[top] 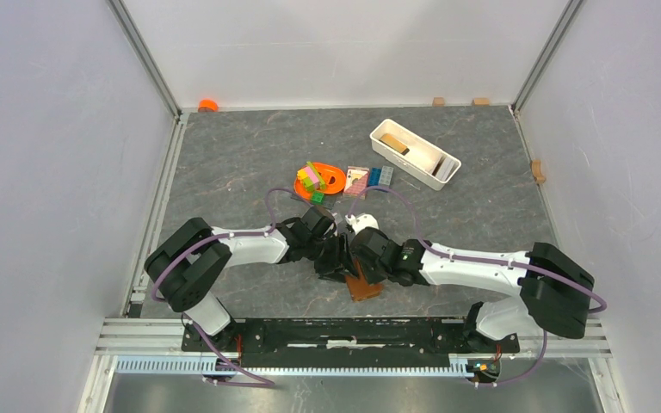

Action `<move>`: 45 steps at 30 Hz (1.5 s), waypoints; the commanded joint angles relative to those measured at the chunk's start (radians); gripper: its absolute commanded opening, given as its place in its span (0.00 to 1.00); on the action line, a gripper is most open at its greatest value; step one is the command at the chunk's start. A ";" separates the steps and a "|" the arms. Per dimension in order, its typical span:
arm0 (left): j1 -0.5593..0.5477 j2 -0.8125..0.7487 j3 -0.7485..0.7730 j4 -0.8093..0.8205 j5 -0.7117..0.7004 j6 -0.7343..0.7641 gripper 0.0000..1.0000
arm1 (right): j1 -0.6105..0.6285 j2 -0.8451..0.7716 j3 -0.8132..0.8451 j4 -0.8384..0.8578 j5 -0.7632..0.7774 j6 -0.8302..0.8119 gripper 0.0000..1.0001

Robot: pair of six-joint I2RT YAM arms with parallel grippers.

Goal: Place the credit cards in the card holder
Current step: Close the card holder at the center of the board.

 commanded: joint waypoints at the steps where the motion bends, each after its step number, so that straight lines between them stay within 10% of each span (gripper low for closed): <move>1: -0.001 0.041 -0.015 -0.102 -0.077 0.035 0.55 | 0.003 0.014 -0.006 0.055 -0.019 -0.012 0.00; 45: -0.001 0.045 -0.011 -0.106 -0.073 0.038 0.54 | 0.029 0.073 -0.052 -0.041 -0.015 0.047 0.00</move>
